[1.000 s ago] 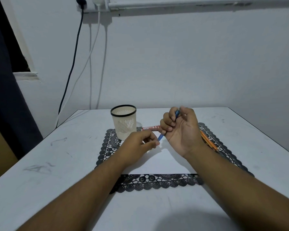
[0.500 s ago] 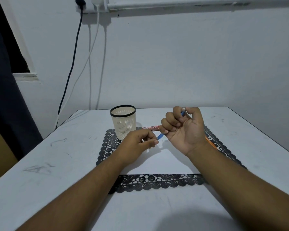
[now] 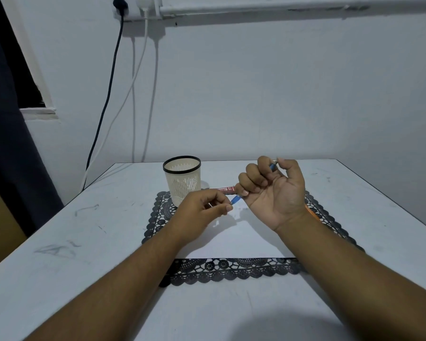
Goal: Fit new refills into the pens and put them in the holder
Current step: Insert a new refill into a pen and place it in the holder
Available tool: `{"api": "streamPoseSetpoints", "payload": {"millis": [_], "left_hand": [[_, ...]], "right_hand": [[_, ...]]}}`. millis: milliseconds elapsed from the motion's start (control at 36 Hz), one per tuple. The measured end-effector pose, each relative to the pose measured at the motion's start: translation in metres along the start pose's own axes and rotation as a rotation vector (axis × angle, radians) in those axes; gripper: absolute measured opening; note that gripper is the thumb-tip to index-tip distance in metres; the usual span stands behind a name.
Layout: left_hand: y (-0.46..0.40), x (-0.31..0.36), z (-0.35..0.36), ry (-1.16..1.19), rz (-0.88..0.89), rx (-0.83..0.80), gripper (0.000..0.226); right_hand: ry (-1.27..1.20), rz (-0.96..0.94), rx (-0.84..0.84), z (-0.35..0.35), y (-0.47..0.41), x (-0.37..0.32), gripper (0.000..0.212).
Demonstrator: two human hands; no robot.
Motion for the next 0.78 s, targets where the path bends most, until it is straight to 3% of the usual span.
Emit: {"api": "streamPoseSetpoints", "payload": {"millis": [556, 778], "left_hand": [[0.001, 0.000, 0.001, -0.005, -0.026, 0.003, 0.022], [0.000, 0.002, -0.008, -0.124, -0.016, 0.089, 0.016]], "right_hand": [[0.018, 0.042, -0.018, -0.001, 0.000, 0.003, 0.032], [0.042, 0.028, 0.145, -0.011, -0.004, 0.005, 0.033]]}}
Point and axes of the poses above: each hand's wrist, its own y-axis away from the middle knuckle, its own z-axis out of the palm, x = y × z, the point moved 8 cm from there along -y, towards the middle knuckle, and after that the axes turned 8 degrees about x, right-handed, at the moved point
